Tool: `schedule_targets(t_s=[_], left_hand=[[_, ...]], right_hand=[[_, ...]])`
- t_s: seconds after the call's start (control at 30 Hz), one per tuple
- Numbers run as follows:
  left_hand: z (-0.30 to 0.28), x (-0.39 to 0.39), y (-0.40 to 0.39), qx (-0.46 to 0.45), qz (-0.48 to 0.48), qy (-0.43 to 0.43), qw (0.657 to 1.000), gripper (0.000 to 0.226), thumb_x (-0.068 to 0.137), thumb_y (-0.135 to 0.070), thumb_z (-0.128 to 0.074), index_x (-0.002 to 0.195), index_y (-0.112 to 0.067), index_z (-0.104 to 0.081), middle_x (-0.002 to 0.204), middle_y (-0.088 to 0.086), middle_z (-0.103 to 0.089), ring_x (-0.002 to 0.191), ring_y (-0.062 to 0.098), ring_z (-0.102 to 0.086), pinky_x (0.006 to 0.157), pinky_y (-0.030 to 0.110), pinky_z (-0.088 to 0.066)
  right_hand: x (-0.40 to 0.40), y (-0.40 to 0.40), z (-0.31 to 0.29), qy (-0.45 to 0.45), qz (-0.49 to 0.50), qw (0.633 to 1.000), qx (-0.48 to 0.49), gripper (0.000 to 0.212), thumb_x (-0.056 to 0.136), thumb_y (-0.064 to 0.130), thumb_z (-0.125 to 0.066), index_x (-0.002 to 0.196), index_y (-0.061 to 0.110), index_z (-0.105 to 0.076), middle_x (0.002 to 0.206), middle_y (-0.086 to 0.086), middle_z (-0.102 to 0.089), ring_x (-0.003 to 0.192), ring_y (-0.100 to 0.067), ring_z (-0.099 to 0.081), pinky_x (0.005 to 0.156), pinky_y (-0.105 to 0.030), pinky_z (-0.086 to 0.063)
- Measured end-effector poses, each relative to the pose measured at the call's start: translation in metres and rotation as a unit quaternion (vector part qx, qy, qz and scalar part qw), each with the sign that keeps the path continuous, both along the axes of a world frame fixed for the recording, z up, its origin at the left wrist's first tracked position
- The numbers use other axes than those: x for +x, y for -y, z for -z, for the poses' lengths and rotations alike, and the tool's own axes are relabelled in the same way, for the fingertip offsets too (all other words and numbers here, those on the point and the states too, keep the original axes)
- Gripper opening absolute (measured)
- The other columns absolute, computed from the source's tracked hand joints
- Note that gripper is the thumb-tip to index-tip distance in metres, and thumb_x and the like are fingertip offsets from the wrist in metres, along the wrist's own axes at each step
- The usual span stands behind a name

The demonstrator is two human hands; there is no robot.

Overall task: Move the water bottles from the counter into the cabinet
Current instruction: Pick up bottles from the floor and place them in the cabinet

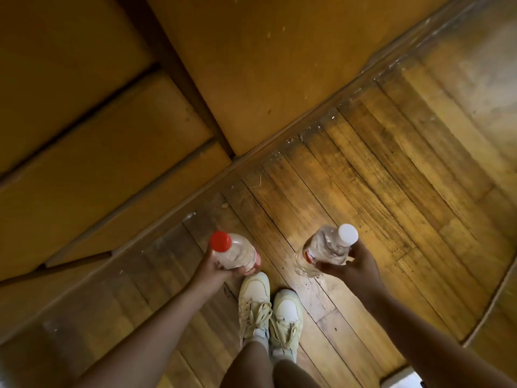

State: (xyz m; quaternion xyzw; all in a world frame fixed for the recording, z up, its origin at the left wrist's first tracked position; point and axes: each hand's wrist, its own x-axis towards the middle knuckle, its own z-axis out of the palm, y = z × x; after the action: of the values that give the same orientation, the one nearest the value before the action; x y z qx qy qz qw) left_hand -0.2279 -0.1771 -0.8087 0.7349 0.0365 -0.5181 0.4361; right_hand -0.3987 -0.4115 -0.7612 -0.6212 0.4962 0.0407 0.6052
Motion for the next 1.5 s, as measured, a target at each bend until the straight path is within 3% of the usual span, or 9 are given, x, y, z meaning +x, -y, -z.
schedule_targets(t_s=[0.13, 0.3, 0.43, 0.6, 0.77, 1.0, 1.27, 1.37, 1.5], left_hand=[[-0.079, -0.018, -0.01, -0.022, -0.062, 0.0, 0.998, 0.064, 0.053, -0.008, -0.083, 0.111, -0.012, -0.055, 0.099, -0.002, -0.067, 0.111, 0.031, -0.058, 0.09, 0.037, -0.049], [-0.205, -0.029, -0.013, -0.089, -0.085, -0.009, 0.992, 0.072, 0.052, -0.032, -0.084, 0.116, -0.027, -0.051, 0.104, -0.016, -0.07, 0.097, 0.003, -0.065, 0.07, 0.014, -0.052], [-0.302, -0.039, -0.024, -0.136, -0.139, -0.01, 0.981, 0.052, 0.061, -0.009, -0.079, 0.105, -0.024, -0.056, 0.089, -0.015, -0.073, 0.084, 0.003, -0.068, 0.061, 0.011, -0.05], [-0.411, -0.054, -0.054, -0.185, -0.222, 0.004, 0.957, 0.052, 0.062, -0.02, -0.073, 0.111, -0.025, -0.055, 0.092, -0.015, -0.073, 0.085, 0.001, -0.068, 0.062, 0.013, -0.051], [-0.489, -0.067, -0.094, -0.221, -0.357, 0.019, 0.907, 0.075, 0.045, -0.04, -0.086, 0.112, -0.021, -0.058, 0.091, -0.005, -0.074, 0.083, 0.013, -0.069, 0.061, 0.025, -0.054], [-0.538, -0.06, -0.182, -0.267, -0.466, 0.073, 0.84, 0.038, 0.071, -0.018, -0.05, 0.108, -0.015, -0.058, 0.082, -0.003, -0.075, 0.071, 0.012, -0.071, 0.055, 0.022, -0.055], [-0.57, -0.01, -0.305, -0.232, -0.492, 0.192, 0.817, 0.043, 0.078, -0.029, -0.05, 0.12, -0.02, -0.055, 0.104, -0.001, -0.071, 0.096, 0.021, -0.068, 0.068, 0.023, -0.055], [-0.581, 0.019, -0.346, -0.229, -0.493, 0.226, 0.808, 0.053, 0.07, -0.036, -0.067, 0.119, -0.021, -0.054, 0.104, 0.0, -0.07, 0.097, 0.022, -0.067, 0.068, 0.022, -0.056], [-0.585, 0.063, -0.38, -0.216, -0.478, 0.257, 0.812, 0.047, 0.075, -0.025, -0.063, 0.121, -0.022, -0.053, 0.107, 0.0, -0.067, 0.102, 0.025, -0.064, 0.072, 0.025, -0.054]], right_hand=[[-0.005, -0.008, -0.088, 0.025, -0.009, 1.0, 0.008, 0.064, 0.056, 0.002, -0.085, 0.105, 0.029, -0.055, 0.102, 0.008, -0.065, 0.094, -0.009, -0.061, 0.081, -0.033, -0.051], [-0.012, -0.019, -0.202, 0.079, 0.004, 0.996, 0.034, 0.053, 0.057, 0.002, -0.083, 0.101, 0.022, -0.061, 0.097, -0.002, -0.069, 0.095, -0.024, -0.064, 0.083, -0.044, -0.053], [-0.012, -0.032, -0.286, 0.126, -0.001, 0.991, 0.048, 0.056, 0.046, 0.017, -0.086, 0.096, 0.028, -0.065, 0.096, 0.005, -0.071, 0.088, -0.013, -0.068, 0.066, -0.024, -0.055], [-0.009, -0.053, -0.368, 0.15, -0.015, 0.986, 0.073, 0.062, 0.042, 0.035, -0.086, 0.1, 0.026, -0.067, 0.103, -0.002, -0.07, 0.099, -0.025, -0.064, 0.081, -0.045, -0.051], [0.013, -0.091, -0.439, 0.183, -0.087, 0.977, 0.071, 0.047, 0.05, 0.04, -0.078, 0.095, 0.029, -0.068, 0.097, 0.002, -0.069, 0.091, -0.015, -0.066, 0.074, -0.032, -0.05], [0.072, -0.177, -0.5, 0.22, -0.169, 0.957, 0.081, 0.074, 0.049, 0.036, -0.077, 0.114, 0.008, -0.058, 0.111, -0.013, -0.064, 0.102, -0.028, -0.063, 0.081, -0.04, -0.053], [0.161, -0.301, -0.536, 0.246, -0.242, 0.936, 0.065, 0.056, 0.054, 0.018, -0.086, 0.104, 0.015, -0.061, 0.105, -0.01, -0.066, 0.1, -0.029, -0.064, 0.084, -0.045, -0.053], [0.197, -0.34, -0.546, 0.27, -0.264, 0.924, 0.057, 0.057, 0.058, 0.018, -0.079, 0.111, 0.011, -0.059, 0.108, -0.01, -0.065, 0.102, -0.027, -0.063, 0.087, -0.045, -0.053], [0.245, -0.372, -0.557, 0.291, -0.29, 0.911, 0.045, 0.057, 0.06, 0.02, -0.072, 0.113, 0.009, -0.056, 0.113, -0.012, -0.062, 0.106, -0.027, -0.061, 0.089, -0.045, -0.052]])
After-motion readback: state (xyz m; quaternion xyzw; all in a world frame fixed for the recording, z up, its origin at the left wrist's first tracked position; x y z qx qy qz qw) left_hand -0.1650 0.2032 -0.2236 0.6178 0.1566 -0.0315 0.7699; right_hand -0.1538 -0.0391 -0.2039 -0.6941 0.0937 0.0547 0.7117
